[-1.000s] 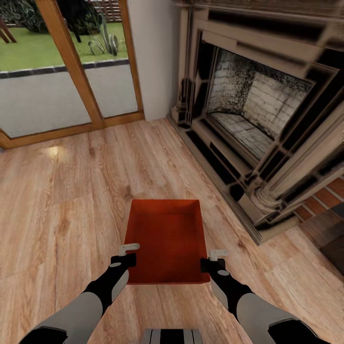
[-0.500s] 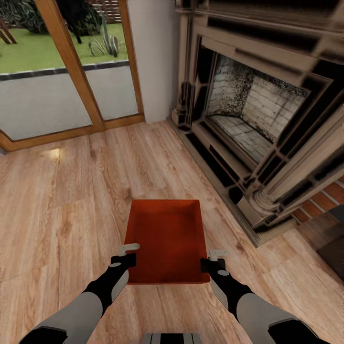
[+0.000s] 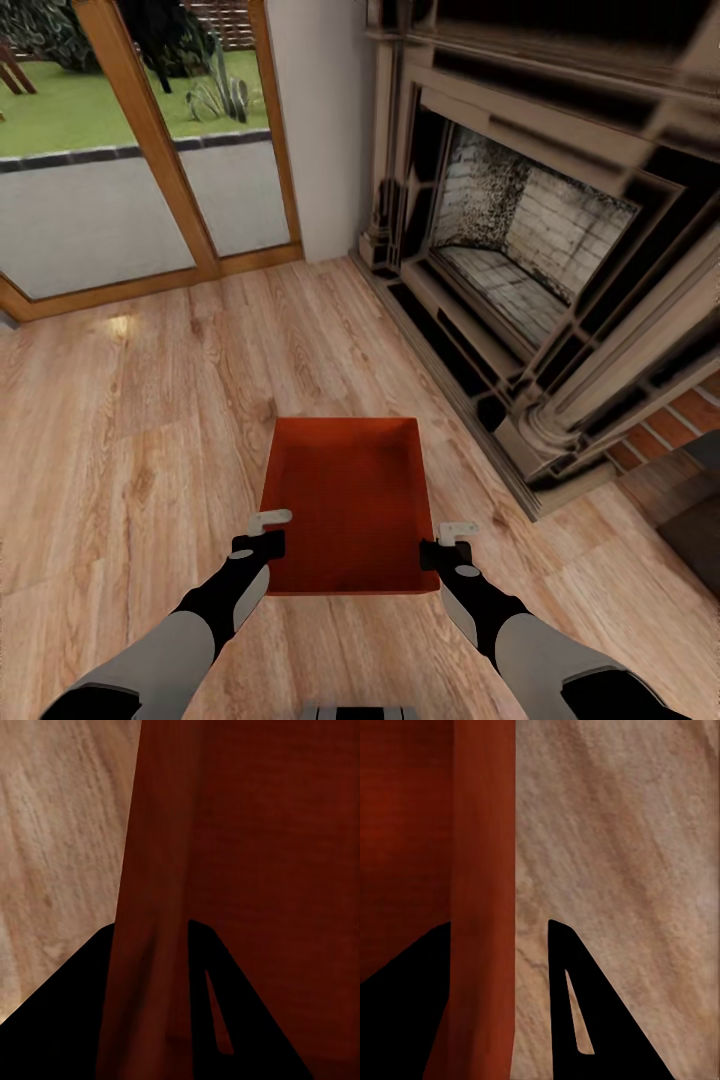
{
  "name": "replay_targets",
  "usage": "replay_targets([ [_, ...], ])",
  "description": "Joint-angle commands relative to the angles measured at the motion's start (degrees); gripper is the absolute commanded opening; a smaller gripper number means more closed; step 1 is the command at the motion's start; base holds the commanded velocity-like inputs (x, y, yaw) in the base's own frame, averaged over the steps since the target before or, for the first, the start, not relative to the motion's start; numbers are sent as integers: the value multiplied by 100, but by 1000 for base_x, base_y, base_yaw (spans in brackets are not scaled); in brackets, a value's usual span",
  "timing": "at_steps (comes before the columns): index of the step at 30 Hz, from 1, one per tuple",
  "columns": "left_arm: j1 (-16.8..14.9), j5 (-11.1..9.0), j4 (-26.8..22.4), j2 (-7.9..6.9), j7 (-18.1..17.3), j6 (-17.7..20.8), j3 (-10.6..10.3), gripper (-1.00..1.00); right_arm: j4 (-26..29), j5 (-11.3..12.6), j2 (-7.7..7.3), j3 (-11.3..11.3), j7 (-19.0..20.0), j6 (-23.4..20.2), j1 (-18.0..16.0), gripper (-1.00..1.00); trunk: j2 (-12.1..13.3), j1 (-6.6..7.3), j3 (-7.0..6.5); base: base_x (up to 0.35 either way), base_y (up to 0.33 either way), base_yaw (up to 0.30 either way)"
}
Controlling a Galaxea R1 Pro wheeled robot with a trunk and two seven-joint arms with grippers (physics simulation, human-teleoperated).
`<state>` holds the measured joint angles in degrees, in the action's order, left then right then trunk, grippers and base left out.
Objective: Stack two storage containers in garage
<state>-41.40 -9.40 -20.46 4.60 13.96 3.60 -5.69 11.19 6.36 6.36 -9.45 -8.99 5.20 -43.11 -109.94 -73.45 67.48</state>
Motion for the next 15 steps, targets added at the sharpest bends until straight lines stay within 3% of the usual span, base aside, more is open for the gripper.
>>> replay_targets([
  [1, 0, -35, -10, -20, 63, 35, -55, -100, -3, 45, -18, -31, -31, 26, -4, -100, 40, 23, -15, 0, 0, 0],
  [15, 0, -35, -2, -20, 63, 37, -55, -100, -3, 30, -21, -31, -32, 24, -4, -100, 602, 331, -267, 0, 0, 0],
])
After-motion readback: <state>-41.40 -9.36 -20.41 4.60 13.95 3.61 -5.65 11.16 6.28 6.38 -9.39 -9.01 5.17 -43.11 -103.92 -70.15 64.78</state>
